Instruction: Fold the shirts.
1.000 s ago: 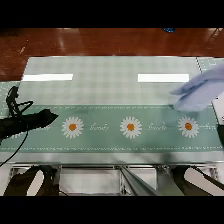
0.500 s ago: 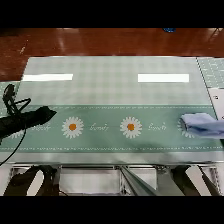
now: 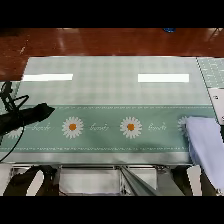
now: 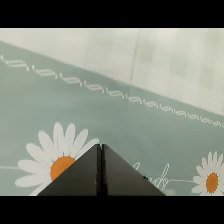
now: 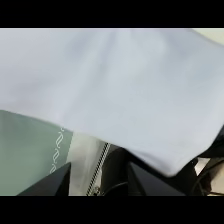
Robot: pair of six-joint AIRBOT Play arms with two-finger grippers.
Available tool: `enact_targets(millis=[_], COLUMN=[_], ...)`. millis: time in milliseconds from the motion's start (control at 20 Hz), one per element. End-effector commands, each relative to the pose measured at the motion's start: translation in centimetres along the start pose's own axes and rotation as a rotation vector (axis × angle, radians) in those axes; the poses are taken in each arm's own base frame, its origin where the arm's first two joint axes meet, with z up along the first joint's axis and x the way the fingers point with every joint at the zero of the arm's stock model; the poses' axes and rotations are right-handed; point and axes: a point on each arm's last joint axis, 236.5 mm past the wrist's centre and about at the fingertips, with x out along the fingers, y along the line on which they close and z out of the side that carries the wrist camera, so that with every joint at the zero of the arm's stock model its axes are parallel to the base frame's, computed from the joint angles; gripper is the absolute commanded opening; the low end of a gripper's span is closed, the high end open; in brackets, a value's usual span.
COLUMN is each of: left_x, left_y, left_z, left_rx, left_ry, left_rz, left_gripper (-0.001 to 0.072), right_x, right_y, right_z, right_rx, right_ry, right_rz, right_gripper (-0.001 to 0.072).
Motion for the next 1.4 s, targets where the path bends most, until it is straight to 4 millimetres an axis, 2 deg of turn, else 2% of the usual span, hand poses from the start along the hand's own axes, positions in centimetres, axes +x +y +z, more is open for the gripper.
enact_targets(millis=[0,100,200,250,300,400,450,500,550,600,700,750,800,900,1050,1150,1350], left_x=[-0.4,-1.3,-2.3,-2.6,-2.8,-3.1,-3.1,-2.6,-1.2,1.1,5.3,6.5,7.2,7.7,7.8,7.8,7.8], left_y=[-1.4,-4.3,-8.5,-11.1,-14.2,-20.1,-22.5,-23.9,-23.6,-21.0,-14.0,-11.9,-11.0,-10.2,-10.0,-10.1,-10.1], left_z=[3.7,8.0,12.1,13.8,14.8,15.2,14.9,14.4,13.7,13.0,11.3,10.2,9.2,8.8,8.8,8.9,8.9], left_rx=[0.03,0.103,0.174,0.224,0.281,0.393,0.436,0.476,0.516,0.517,0.432,0.378,0.346,0.347,0.344,0.343,0.344], left_ry=[-0.038,-0.073,-0.113,-0.121,-0.112,-0.082,-0.083,-0.094,-0.083,-0.037,0.089,0.156,0.218,0.253,0.255,0.252,0.252], left_rz=[-0.014,-0.053,-0.112,-0.148,-0.191,-0.277,-0.314,-0.32,-0.274,-0.158,0.085,0.13,0.133,0.135,0.137,0.135,0.135], left_gripper=[0.0015,0.0015,0.0015,0.0015,0.0014,0.0015,0.0015,0.0015,0.0015,0.0015,0.0016,0.0016,0.0016,0.0016,0.0016,0.0016,0.0016], right_x=[0.2,-1.2,-4.0,-6.1,-7.9,-9.8,-9.5,-8.3,-6.5,-4.1,1.6,4.0,5.5,6.7,6.7,6.8,6.8], right_y=[3.3,8.3,16.8,22.2,26.9,34.1,36.5,38.0,38.6,38.5,37.5,36.8,36.4,35.8,35.5,34.4,34.4], right_z=[2.8,4.3,4.8,3.8,2.4,-1.3,-3.6,-5.6,-6.9,-8.2,-10.0,-10.8,-11.3,-11.5,-10.8,-10.7,-10.7], right_rx=[-0.059,-0.125,-0.271,-0.415,-0.539,-0.778,-0.886,-0.991,-1.071,-1.102,-1.226,-1.258,-1.27,-1.275,-1.292,-1.295,-1.295], right_ry=[-0.062,-0.048,-0.05,-0.066,-0.098,-0.209,-0.264,-0.313,-0.335,-0.313,-0.256,-0.208,-0.168,-0.128,-0.149,-0.121,-0.12], right_rz=[0.077,0.205,0.43,0.57,0.672,0.739,0.724,0.673,0.586,0.492,0.301,0.236,0.202,0.165,0.133,0.09,0.091], right_gripper=[0.0408,0.0387,0.0136,0.0021,0.0021,0.0022,0.0022,0.0022,0.0022,0.0022,0.0022,0.0022,0.0022,0.0022,0.0022,0.0022,0.0022])
